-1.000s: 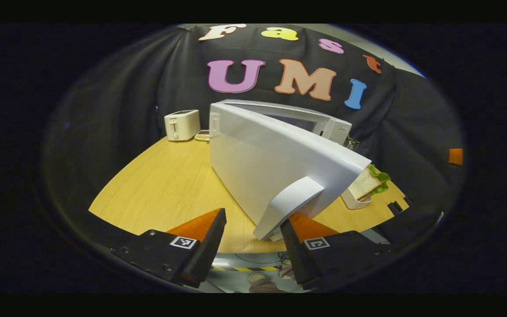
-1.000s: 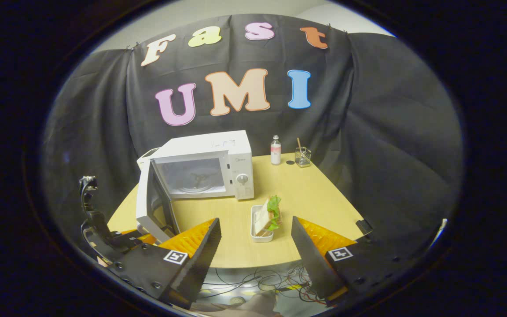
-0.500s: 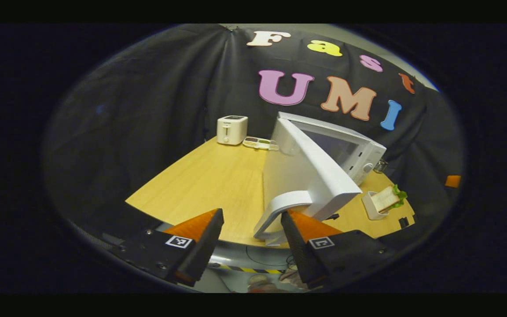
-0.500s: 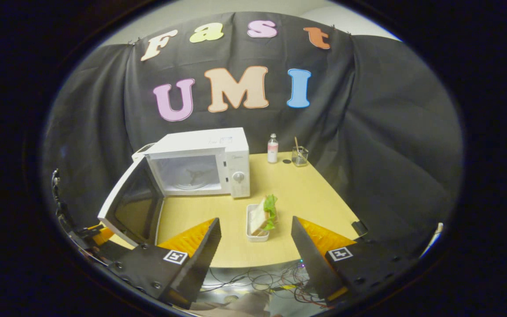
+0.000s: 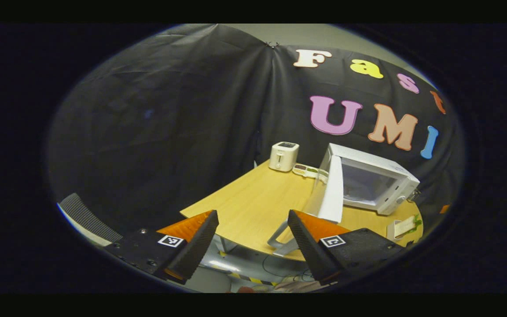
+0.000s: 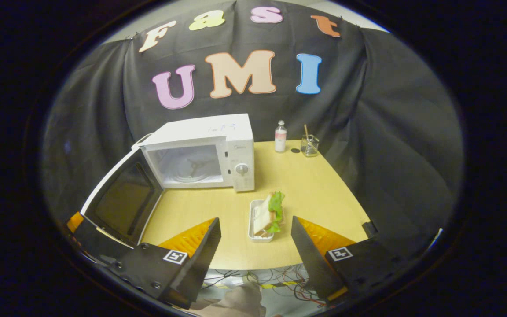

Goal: Open the microwave oven with the left hand, put the food in, and close the microwave oven.

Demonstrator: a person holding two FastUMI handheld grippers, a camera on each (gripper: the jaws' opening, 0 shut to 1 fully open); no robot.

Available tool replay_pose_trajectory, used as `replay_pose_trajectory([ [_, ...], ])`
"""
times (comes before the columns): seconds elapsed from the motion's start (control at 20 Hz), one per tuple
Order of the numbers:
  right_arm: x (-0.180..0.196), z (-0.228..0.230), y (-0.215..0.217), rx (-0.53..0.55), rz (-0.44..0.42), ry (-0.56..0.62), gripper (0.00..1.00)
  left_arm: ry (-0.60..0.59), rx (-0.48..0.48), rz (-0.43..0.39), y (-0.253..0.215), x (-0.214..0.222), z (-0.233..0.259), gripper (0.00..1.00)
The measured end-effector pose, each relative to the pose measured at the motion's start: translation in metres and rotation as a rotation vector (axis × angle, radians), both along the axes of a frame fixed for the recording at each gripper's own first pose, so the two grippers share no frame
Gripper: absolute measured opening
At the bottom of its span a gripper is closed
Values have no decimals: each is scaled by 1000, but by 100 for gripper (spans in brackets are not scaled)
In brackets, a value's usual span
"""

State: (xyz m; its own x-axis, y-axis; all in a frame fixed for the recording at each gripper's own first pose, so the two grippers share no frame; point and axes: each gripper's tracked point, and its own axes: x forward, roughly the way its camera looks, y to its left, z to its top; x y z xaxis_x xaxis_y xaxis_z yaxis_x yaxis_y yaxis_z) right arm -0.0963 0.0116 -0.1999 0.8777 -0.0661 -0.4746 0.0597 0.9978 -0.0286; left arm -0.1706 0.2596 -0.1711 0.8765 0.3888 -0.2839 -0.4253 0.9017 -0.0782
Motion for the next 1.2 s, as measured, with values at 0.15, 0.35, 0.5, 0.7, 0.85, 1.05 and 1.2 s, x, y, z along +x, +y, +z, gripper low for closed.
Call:
replay_pose_trajectory([
  [0.15, 34, -13, -13, 14, 13, 65, 99, -40, 66, 71, 3, 2, 34, 97],
  [0.35, 71, -51, -34, 51, 28, 230, 100, -92, 92, 131, -11, 18, 67, 96],
  [0.5, 93, -84, -47, 77, 61, 373, 100, -119, 107, 170, -26, 35, 83, 96],
  [0.7, 117, -118, -47, 227, 88, 507, 98, -168, 108, 202, -47, 63, 98, 96],
  [0.85, 126, -140, -54, 260, 97, 584, 98, -202, 96, 206, -67, 84, 108, 96],
  [1.05, 123, -165, -60, 261, 136, 686, 98, -212, 103, 184, -91, 109, 115, 96],
  [1.2, 121, -179, -61, 265, 149, 736, 87, -201, 119, 174, -102, 118, 118, 96],
])
